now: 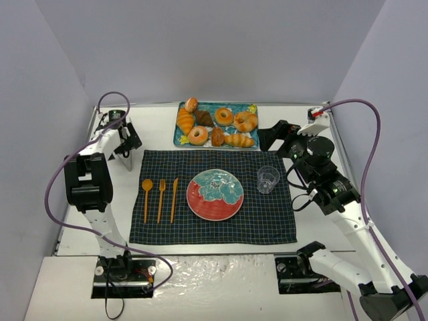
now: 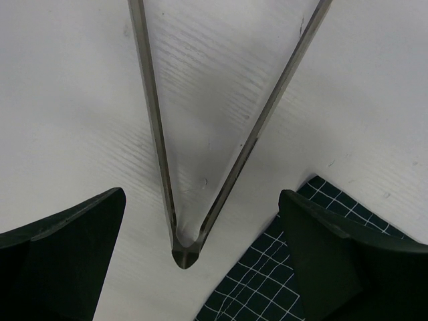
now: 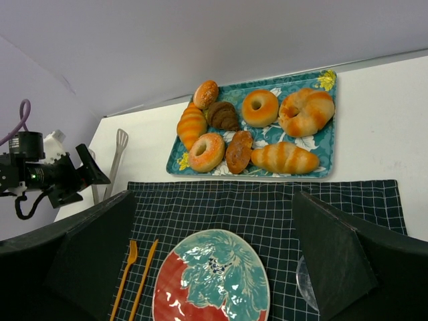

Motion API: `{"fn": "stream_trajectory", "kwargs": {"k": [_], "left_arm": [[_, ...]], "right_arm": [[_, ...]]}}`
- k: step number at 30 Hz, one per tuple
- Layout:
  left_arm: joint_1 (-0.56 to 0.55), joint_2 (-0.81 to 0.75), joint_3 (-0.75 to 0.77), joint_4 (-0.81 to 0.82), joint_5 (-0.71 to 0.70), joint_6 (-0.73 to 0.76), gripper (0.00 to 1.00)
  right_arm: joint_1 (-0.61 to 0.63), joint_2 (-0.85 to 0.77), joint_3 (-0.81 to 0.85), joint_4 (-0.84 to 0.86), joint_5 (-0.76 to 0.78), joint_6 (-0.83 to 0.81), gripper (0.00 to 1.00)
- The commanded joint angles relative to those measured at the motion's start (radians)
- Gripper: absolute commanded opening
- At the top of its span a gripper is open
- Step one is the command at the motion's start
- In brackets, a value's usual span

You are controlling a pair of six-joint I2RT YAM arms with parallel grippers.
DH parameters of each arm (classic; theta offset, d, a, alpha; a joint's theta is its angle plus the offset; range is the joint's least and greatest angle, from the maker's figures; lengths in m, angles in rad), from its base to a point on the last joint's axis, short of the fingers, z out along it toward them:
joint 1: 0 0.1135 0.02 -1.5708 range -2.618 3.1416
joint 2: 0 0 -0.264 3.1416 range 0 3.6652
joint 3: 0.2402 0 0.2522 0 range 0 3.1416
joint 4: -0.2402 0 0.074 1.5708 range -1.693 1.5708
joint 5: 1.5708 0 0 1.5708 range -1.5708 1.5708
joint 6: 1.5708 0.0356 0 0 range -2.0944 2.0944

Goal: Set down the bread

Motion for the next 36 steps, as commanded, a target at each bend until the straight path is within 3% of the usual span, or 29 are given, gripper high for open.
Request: {"fn": "stream_trajectory", "kwargs": {"k": [1, 36], "left_arm": [[0.009, -0.018, 0.042, 0.064, 0.007, 0.016, 0.97], [0.058, 0.092, 0.068, 0.109, 0.069, 0.040, 0.97]], "right_arm": [[0.007, 0.021, -0.003, 0.120, -0.015, -0.010, 1.00], [0.006, 0.062, -0.037, 0.163, -0.029, -0.006, 1.00]]}}
